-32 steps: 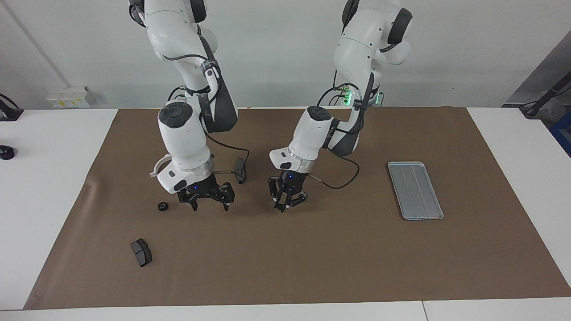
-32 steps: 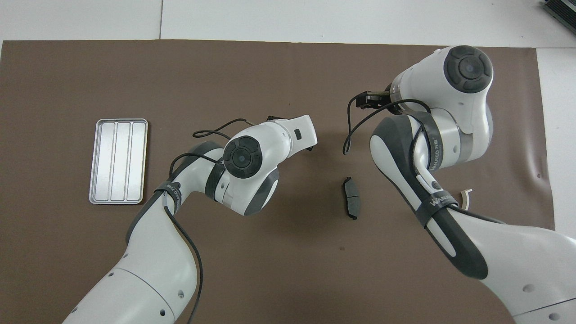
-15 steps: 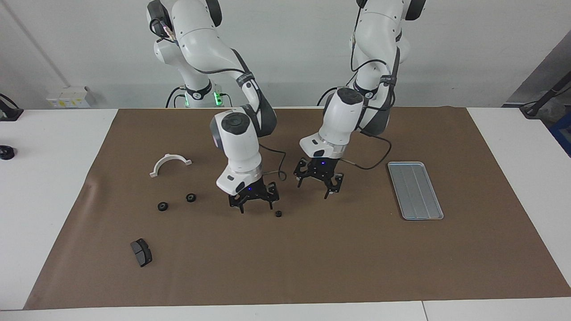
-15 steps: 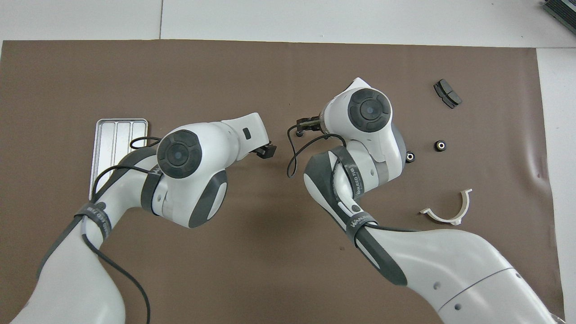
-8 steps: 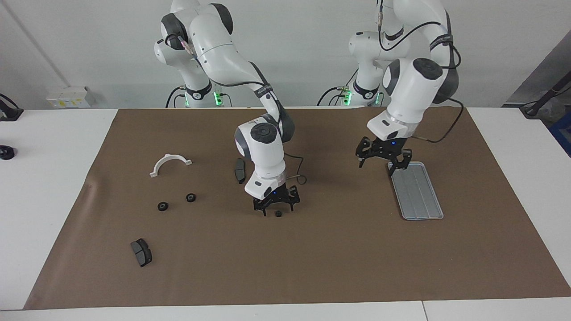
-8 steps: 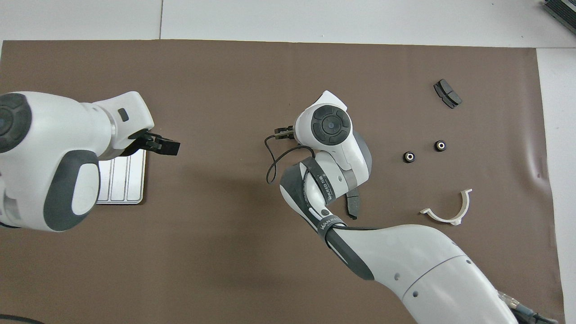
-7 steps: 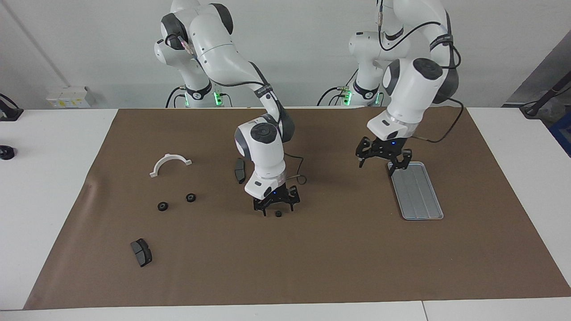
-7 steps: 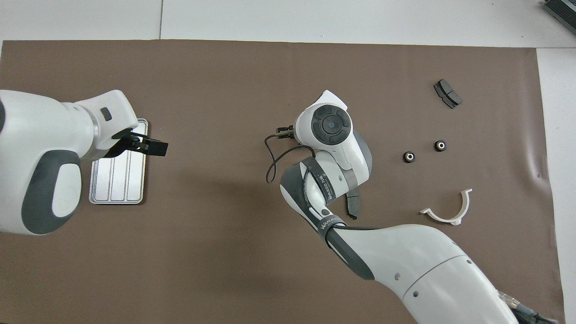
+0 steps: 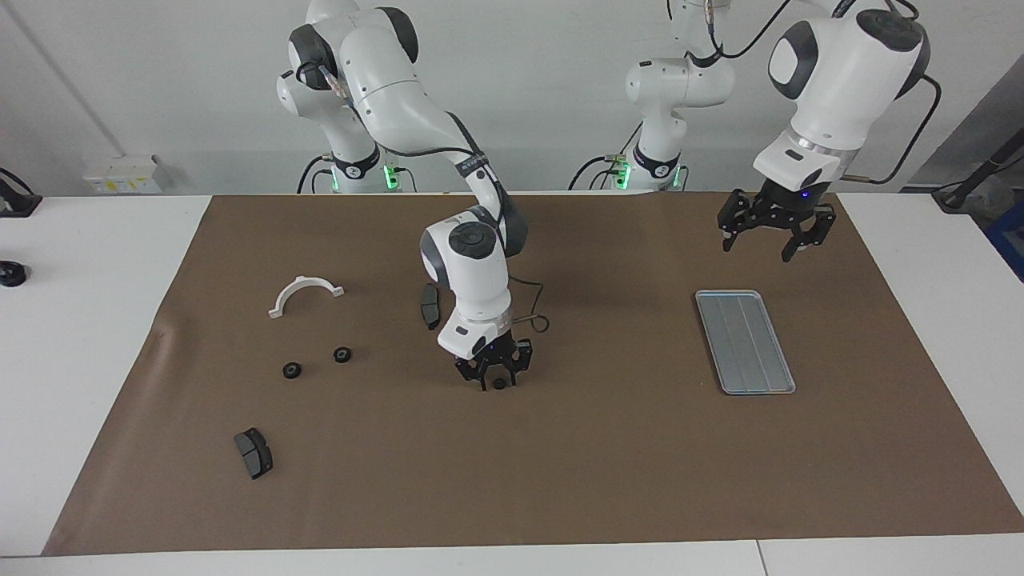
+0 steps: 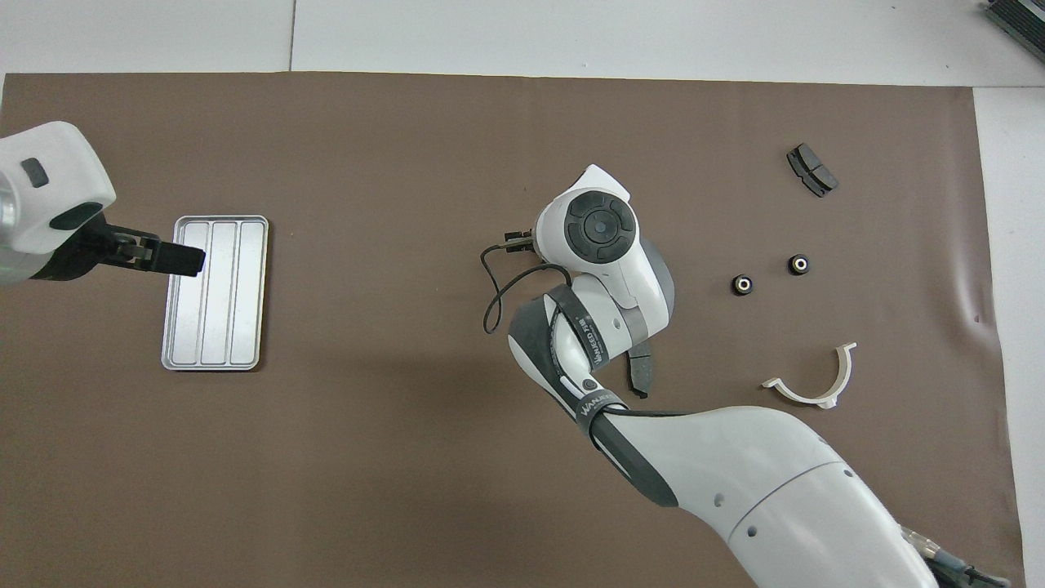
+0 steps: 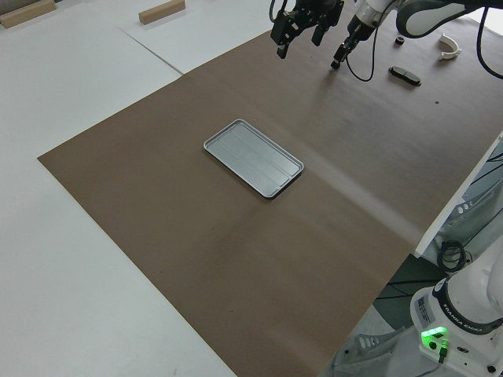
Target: Place bearing gear from tray to pile
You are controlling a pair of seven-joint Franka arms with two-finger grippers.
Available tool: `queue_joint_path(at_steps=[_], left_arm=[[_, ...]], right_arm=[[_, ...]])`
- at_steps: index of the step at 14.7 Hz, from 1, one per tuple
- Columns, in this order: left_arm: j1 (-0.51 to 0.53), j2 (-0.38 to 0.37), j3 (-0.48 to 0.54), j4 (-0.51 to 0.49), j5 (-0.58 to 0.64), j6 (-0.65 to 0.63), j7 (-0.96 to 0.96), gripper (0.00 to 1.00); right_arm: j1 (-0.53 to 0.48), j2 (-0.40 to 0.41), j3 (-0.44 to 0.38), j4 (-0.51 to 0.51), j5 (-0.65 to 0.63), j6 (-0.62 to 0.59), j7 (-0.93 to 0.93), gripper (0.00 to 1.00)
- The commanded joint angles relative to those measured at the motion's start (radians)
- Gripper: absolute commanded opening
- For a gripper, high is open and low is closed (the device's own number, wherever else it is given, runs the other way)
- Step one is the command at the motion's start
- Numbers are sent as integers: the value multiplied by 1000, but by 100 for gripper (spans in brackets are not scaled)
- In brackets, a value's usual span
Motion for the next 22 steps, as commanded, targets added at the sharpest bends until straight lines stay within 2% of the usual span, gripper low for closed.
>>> queue_joint_path(at_steps=[1,2,3,4,5,6,11,13,16,19,22], left_arm=[[39,48,-12,114,18,-119,2,100],[41,48,-10,116,16,-131,4,100],[45,48,-10,119,16,-145,2,100],[45,50,-10,135,13,-170,2,100],[45,62,-10,169,15,-211,1,100],[47,70,-10,186,16,-232,-2,100],[73,22,-10,81,19,-230,-14,100],[94,9,-10,53,19,-217,-8,100],[85,9,-7,53,28,-222,-8,100],[78,13,-12,59,82,-196,-4,100],[78,18,-15,64,79,-174,-13,100]], right_arm=[[-3,3,5,-15,-17,27,7,57],[-1,3,5,-20,-17,25,7,53],[-1,3,5,-21,-17,27,5,42],[-3,3,5,-21,-17,25,5,30],[-3,3,5,-21,-17,25,5,5],[-3,3,5,-21,-17,25,5,0],[-4,-5,-1,11,-11,-34,17,0],[-39,-57,-12,19,-14,-93,14,0],[-168,-152,-12,6,-7,-159,-33,0],[-280,-169,-14,-42,1,-153,-97,0],[-387,-163,-12,-110,3,-76,-245,0]])
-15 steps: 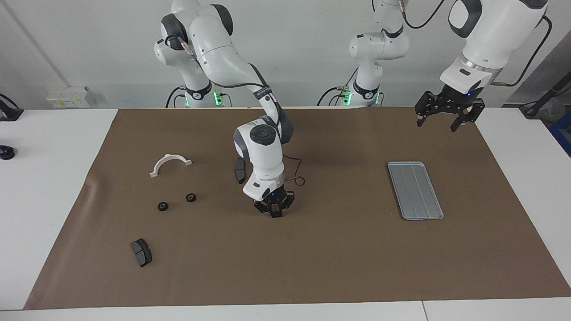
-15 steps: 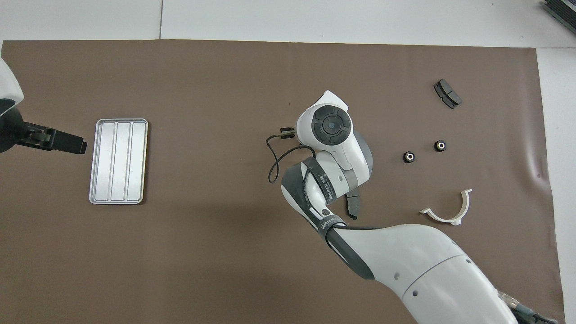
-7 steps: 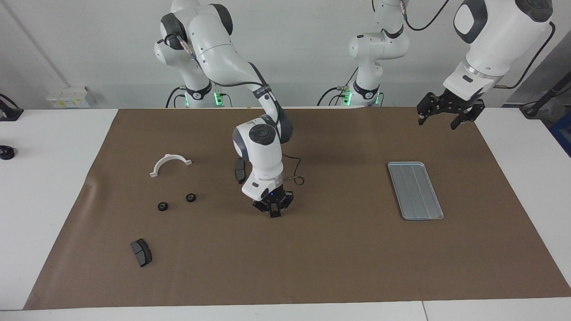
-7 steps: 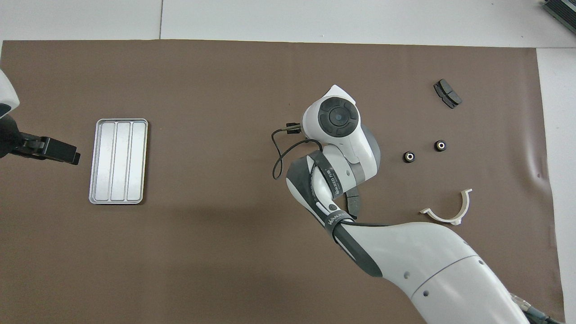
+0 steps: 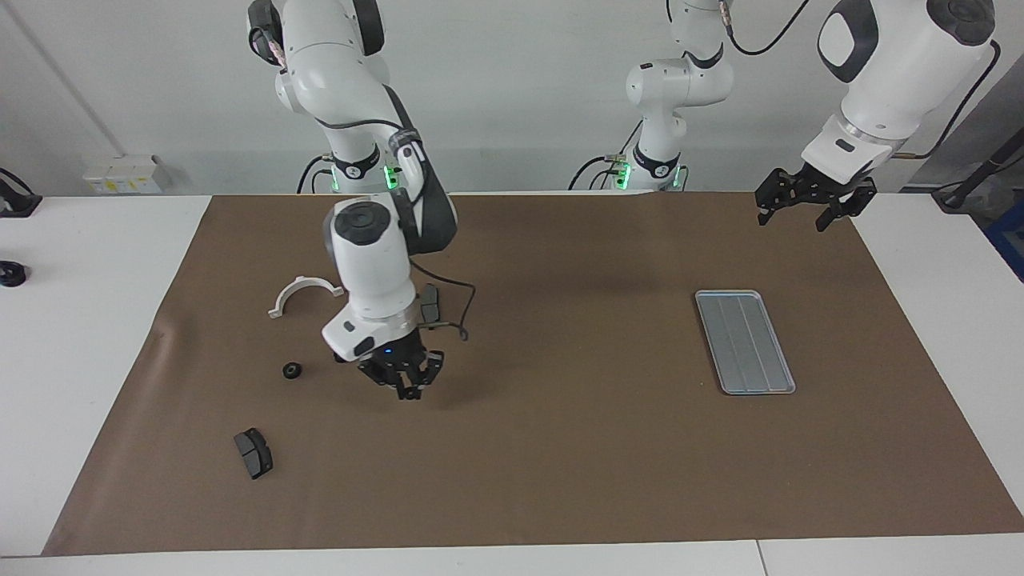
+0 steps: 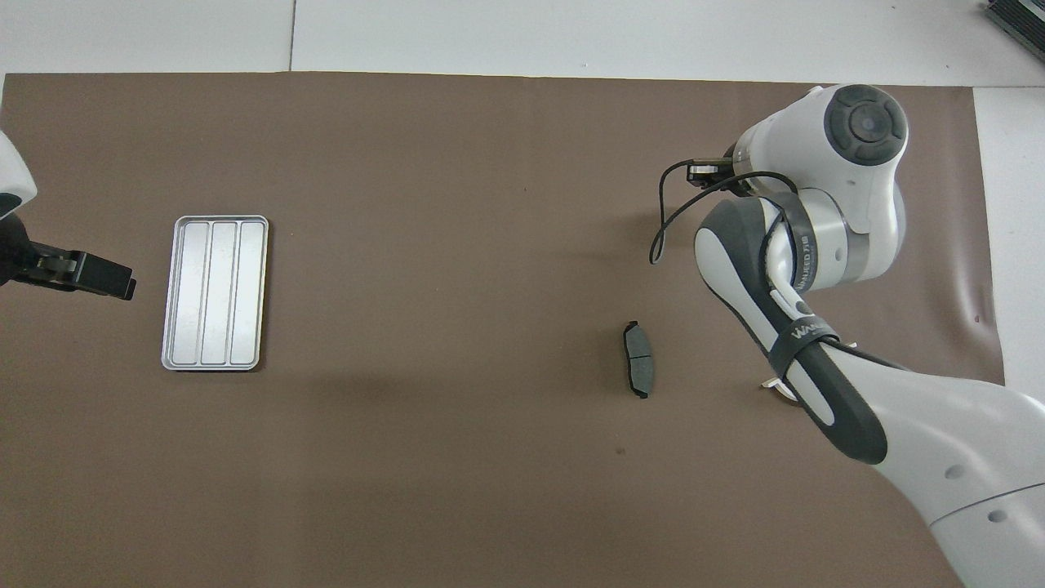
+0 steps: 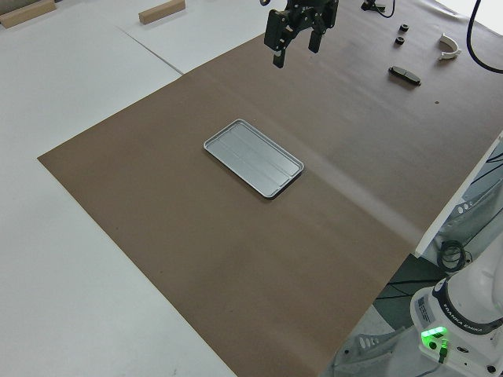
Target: Place bearing gear from tray to pile
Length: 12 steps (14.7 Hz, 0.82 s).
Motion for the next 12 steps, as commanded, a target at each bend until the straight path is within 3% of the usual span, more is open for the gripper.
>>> queue_joint_path(at_steps=[1,5,6,7,10,12], left_arm=[[-6,-17,0,-16,17,41,-5,100],[-4,-8,0,0,2,70,-7,100],[-4,1,1,5,-18,70,-7,100],[-4,17,3,28,-24,67,-8,100],[-4,54,3,71,-26,53,-10,100],[-2,67,5,91,-41,49,-11,100]], right_arm=[[-73,4,18,-93,8,105,-79,0],[-76,30,18,-140,9,189,-78,3],[-76,30,18,-140,9,189,-69,57],[-76,30,18,-140,12,192,-63,100],[-75,12,17,-132,17,180,-44,100],[-82,-62,14,-123,15,98,17,100]])
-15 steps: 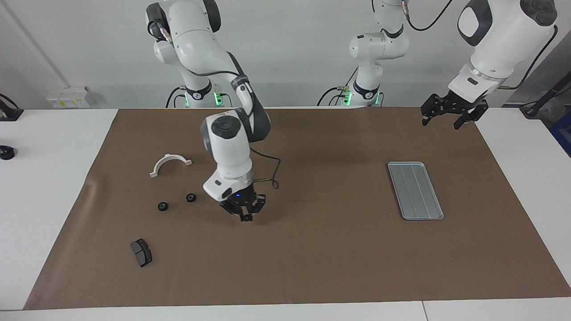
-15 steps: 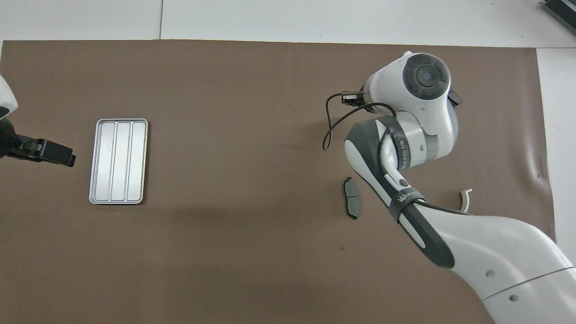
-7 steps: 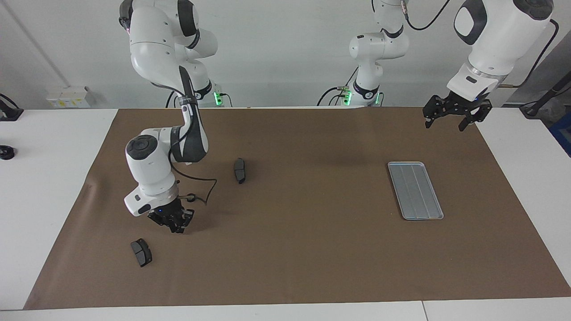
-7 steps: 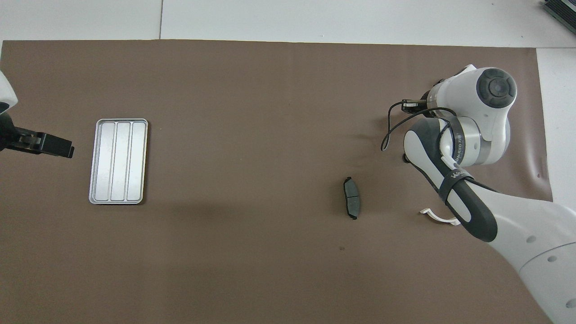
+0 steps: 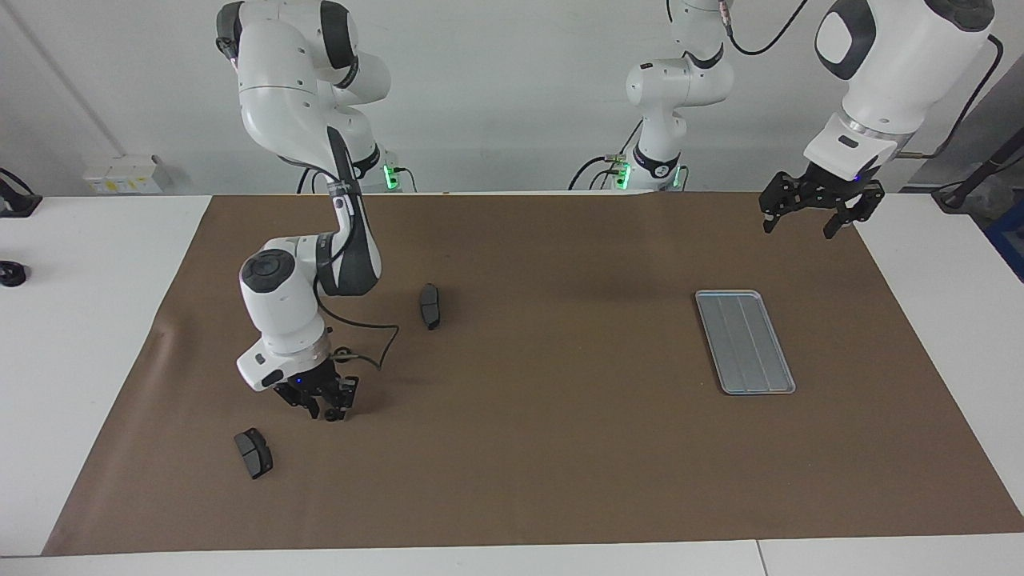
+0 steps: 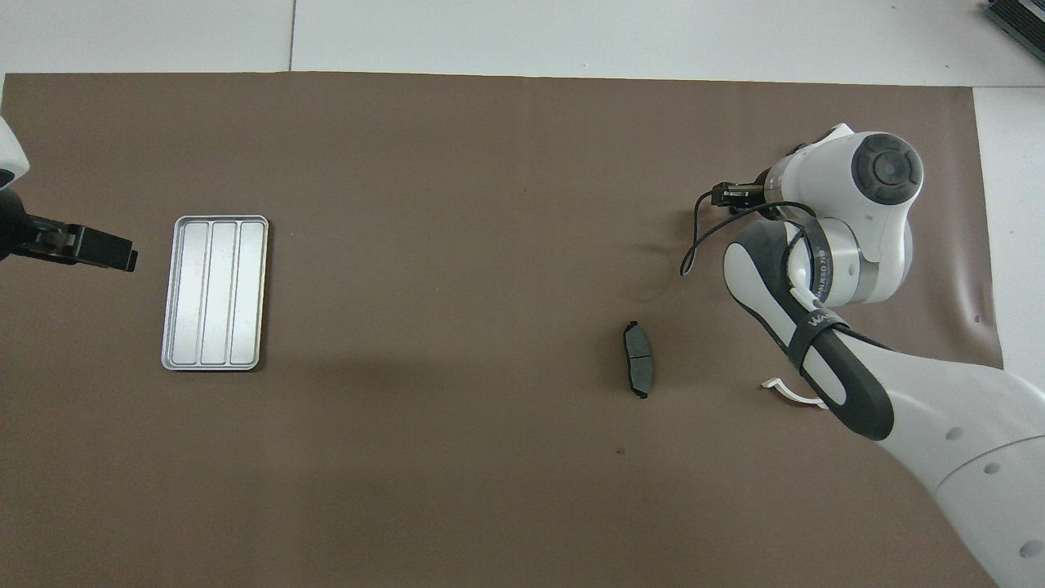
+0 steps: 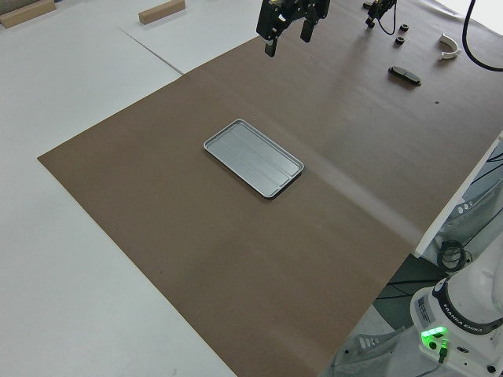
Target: Place bearing gear from tray to pile
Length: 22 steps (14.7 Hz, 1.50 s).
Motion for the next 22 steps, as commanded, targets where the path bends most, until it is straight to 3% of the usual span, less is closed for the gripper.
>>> queue_joint_path(at_steps=[1,6,10,13,16,22], left_arm=[[-4,33,4,54,-24,-10,-13,100],[-5,12,1,36,-21,-29,-30,100],[-7,-12,1,10,-21,-46,-46,100],[-7,-19,1,-4,-19,-45,-44,100],[-7,-22,1,-6,-15,-48,-41,100],[-15,-29,1,-23,21,-45,-41,100]], right_arm=[[-22,-115,3,-1,9,-136,56,100],[-88,-291,3,-15,8,-423,21,100],[-114,-408,3,-125,6,-499,-44,100],[-138,-474,3,-134,6,-549,-76,100],[-160,-512,3,-102,6,-610,-127,100],[-148,-500,11,108,-2,-850,-123,100]])
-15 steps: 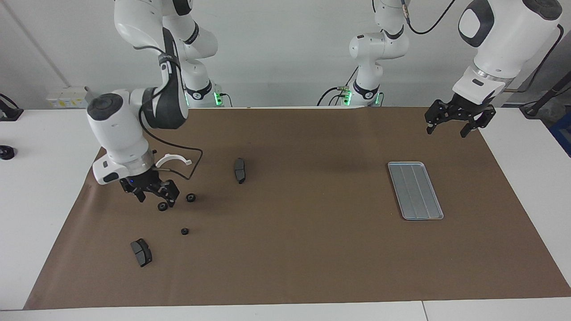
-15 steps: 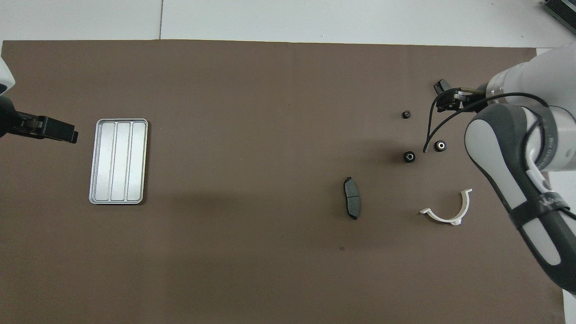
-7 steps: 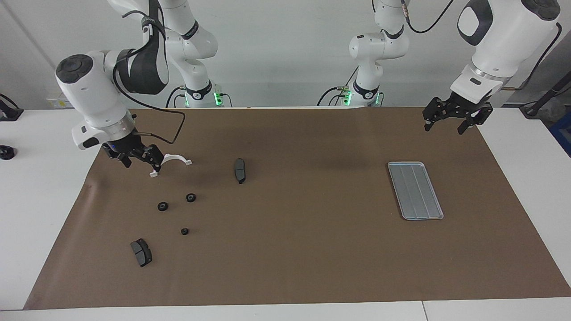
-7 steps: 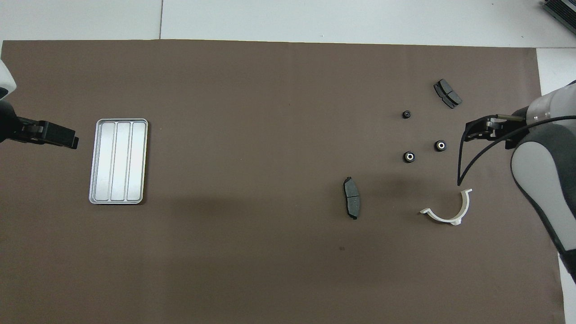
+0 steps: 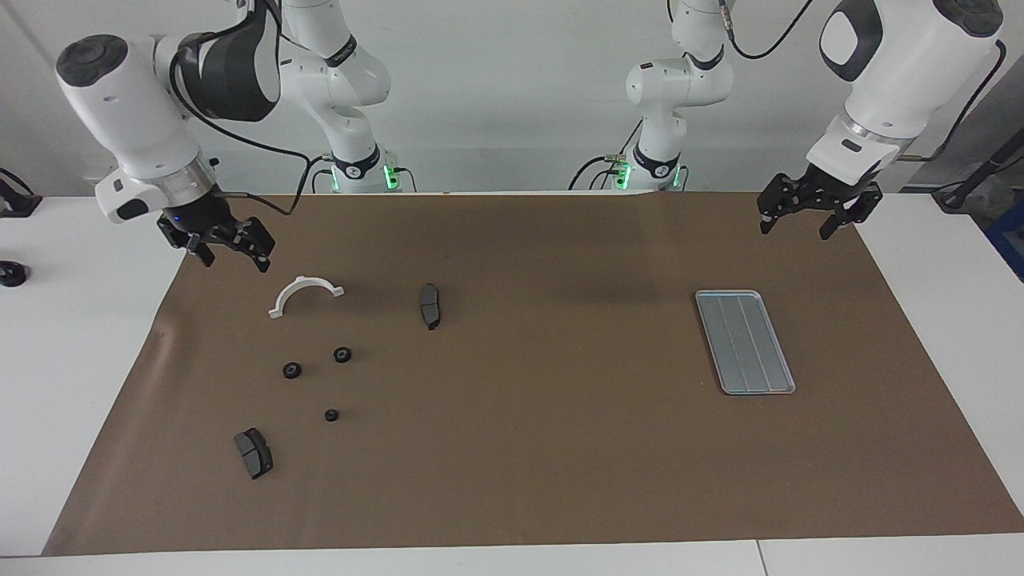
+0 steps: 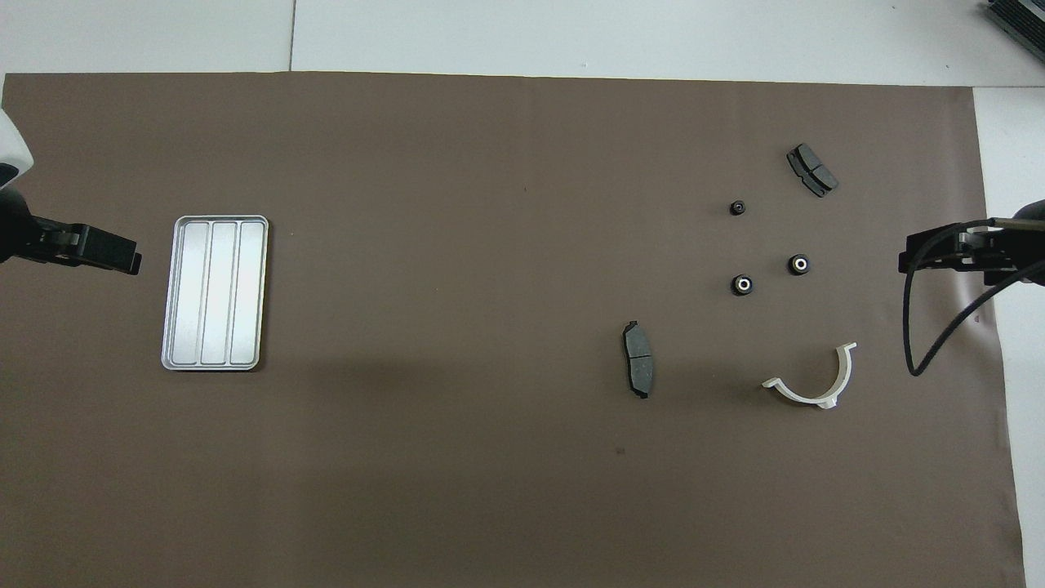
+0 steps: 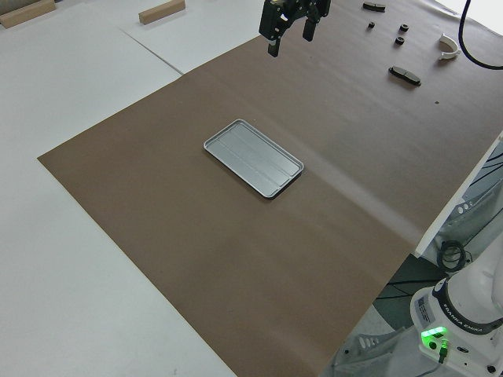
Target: Place bearing gear from tray to pile
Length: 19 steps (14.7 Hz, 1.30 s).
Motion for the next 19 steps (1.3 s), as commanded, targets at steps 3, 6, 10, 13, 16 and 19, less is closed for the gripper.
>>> queue_joint_path(at_steps=[3,6,10,13,16,19], left_arm=[[1,-44,3,-61,21,13,-7,100],[1,-45,3,-65,20,13,-10,100],[3,-45,3,-65,20,15,-6,100],[3,-45,3,-65,20,15,-3,100],[3,-45,3,-65,20,15,-4,100],[3,-45,3,-67,20,15,-3,100]], right_arm=[[-4,42,10,132,3,-121,-16,100],[-6,-26,12,-23,6,-20,-34,100],[-18,-27,10,-28,6,-9,-68,100],[-6,-11,12,40,6,-35,-63,100],[1,4,19,101,-11,-106,-53,100],[-1,41,23,167,9,-133,-25,100]])
